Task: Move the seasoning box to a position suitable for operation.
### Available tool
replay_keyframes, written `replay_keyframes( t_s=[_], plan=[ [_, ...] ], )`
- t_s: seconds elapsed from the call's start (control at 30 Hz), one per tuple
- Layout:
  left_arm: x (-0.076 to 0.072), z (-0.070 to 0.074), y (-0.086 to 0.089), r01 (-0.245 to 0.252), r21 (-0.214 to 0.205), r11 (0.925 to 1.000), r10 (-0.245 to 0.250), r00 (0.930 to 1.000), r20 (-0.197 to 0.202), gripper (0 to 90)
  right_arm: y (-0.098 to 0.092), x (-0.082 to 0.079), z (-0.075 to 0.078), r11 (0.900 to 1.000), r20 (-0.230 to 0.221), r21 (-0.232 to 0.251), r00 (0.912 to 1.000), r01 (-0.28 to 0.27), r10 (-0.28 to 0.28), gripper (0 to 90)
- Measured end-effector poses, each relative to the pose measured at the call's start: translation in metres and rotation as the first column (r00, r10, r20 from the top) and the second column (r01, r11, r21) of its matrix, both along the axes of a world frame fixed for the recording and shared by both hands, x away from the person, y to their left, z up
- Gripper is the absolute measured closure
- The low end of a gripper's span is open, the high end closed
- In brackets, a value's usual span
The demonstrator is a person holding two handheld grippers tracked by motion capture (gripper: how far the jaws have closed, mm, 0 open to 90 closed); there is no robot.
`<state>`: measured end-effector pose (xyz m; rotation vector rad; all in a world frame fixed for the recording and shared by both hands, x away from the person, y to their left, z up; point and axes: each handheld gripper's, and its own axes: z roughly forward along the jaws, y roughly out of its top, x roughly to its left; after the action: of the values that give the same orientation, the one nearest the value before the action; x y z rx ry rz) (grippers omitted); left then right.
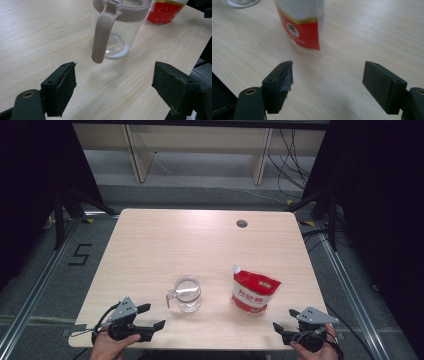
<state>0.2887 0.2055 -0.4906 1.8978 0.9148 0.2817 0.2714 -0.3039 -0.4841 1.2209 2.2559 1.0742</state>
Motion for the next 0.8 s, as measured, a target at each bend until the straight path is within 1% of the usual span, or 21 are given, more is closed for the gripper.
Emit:
replay_keyframes(
  t_s=[0.03,0.07,0.1,0.13,0.17,0.23,0.27,0.3,0.33,0.37,0.43,0.47,0.5,0.53,0.57,0.6,0.67,0.7,0.73,0.77,0.8],
  plan=[
    [0.000,0.000,0.000,-0.001,0.000,1.0000,0.001,1.0000,0.000,18.6,0.000,0.000,0.000,1.0000,-0.002,-0.001,1.0000,0.002,-0.002,25.3],
    [0.000,0.000,0.000,-0.001,0.000,1.0000,0.001,1.0000,0.000,18.6,-0.001,0.001,0.000,0.9999,0.019,-0.014,0.9998,-0.003,0.003,25.3],
    [0.000,0.000,0.000,0.003,0.004,1.0000,-0.003,1.0000,0.005,18.6,0.000,0.001,0.000,1.0000,0.005,-0.004,1.0000,0.003,-0.003,25.3],
    [0.000,0.000,0.000,0.000,0.010,0.9999,0.000,1.0000,0.001,18.8,-0.001,0.001,0.000,0.9999,0.003,-0.007,1.0000,0.009,-0.009,25.3],
    [-0.001,0.000,0.000,-0.012,0.010,0.9999,0.012,0.9999,0.000,19.2,-0.003,0.003,0.000,0.9996,0.032,-0.029,0.9995,-0.005,0.006,25.3],
    [-0.001,0.000,0.000,-0.016,0.011,0.9998,0.016,0.9999,0.002,19.6,-0.003,0.003,0.000,0.9996,0.040,-0.029,0.9992,-0.007,0.008,25.3],
    [0.000,0.000,-0.002,-0.024,-0.011,0.9996,0.024,0.9997,0.000,19.8,-0.003,0.003,0.000,0.9996,0.038,-0.028,0.9992,-0.007,0.008,25.3],
    [0.001,0.000,-0.002,-0.031,-0.018,0.9994,0.031,0.9995,-0.005,20.1,-0.002,0.003,0.000,0.9996,0.034,-0.026,0.9994,-0.005,0.006,25.3],
    [0.001,0.000,-0.003,-0.033,-0.015,0.9993,0.033,0.9995,-0.002,20.6,-0.002,0.002,0.000,0.9997,0.021,-0.022,0.9997,-0.009,0.009,25.3],
    [0.002,0.000,-0.005,-0.033,-0.007,0.9994,0.033,0.9995,0.003,21.1,0.000,0.001,0.000,0.9999,-0.004,-0.009,1.0000,0.003,-0.003,25.3],
    [0.003,0.001,-0.009,-0.036,-0.017,0.9992,0.036,0.9993,0.012,22.6,0.000,0.001,0.000,1.0000,-0.005,-0.001,1.0000,0.005,-0.005,25.3],
    [0.004,0.001,-0.010,-0.032,-0.012,0.9994,0.033,0.9993,0.021,23.5,0.001,0.000,0.000,1.0000,-0.016,0.003,0.9998,0.008,-0.008,25.3],
    [0.005,0.002,-0.012,-0.037,-0.007,0.9993,0.037,0.9990,0.023,23.9,0.001,0.000,0.000,0.9999,-0.014,0.002,0.9998,0.014,-0.014,25.3],
    [0.005,0.002,-0.012,-0.037,-0.007,0.9993,0.037,0.9990,0.023,24.1,0.000,0.002,0.000,1.0000,0.007,-0.002,1.0000,0.005,-0.005,25.3],
    [0.007,0.003,-0.014,-0.036,-0.003,0.9993,0.036,0.9986,0.039,25.6,-0.001,0.003,-0.001,1.0000,0.014,-0.004,0.9999,-0.003,0.003,25.3],
    [0.007,0.003,-0.014,-0.036,-0.003,0.9993,0.036,0.9986,0.039,27.3,-0.001,0.004,-0.001,0.9999,0.010,0.000,0.9998,-0.017,0.017,25.3],
    [0.009,0.002,-0.016,-0.038,-0.013,0.9992,0.039,0.9983,0.044,29.4,-0.001,0.004,-0.001,0.9998,0.008,-0.010,0.9999,-0.014,0.014,25.3],
    [0.010,0.002,-0.016,-0.038,-0.015,0.9992,0.038,0.9982,0.046,30.8,0.000,0.002,-0.001,1.0000,-0.010,0.003,0.9999,0.001,-0.001,25.3],
    [0.011,0.002,-0.016,-0.047,-0.026,0.9986,0.048,0.9979,0.043,30.8,0.000,0.002,-0.001,1.0000,-0.010,0.003,0.9999,0.001,-0.001,25.3],
    [0.012,0.003,-0.017,-0.055,-0.017,0.9983,0.056,0.9975,0.044,31.9,0.001,0.002,-0.001,1.0000,-0.004,0.003,1.0000,0.000,0.000,25.3],
    [0.016,0.003,-0.023,-0.064,0.008,0.9979,0.063,0.9961,0.062,34.4,0.001,0.002,-0.001,1.0000,-0.016,0.002,0.9999,0.001,-0.001,25.3]
  ],
)
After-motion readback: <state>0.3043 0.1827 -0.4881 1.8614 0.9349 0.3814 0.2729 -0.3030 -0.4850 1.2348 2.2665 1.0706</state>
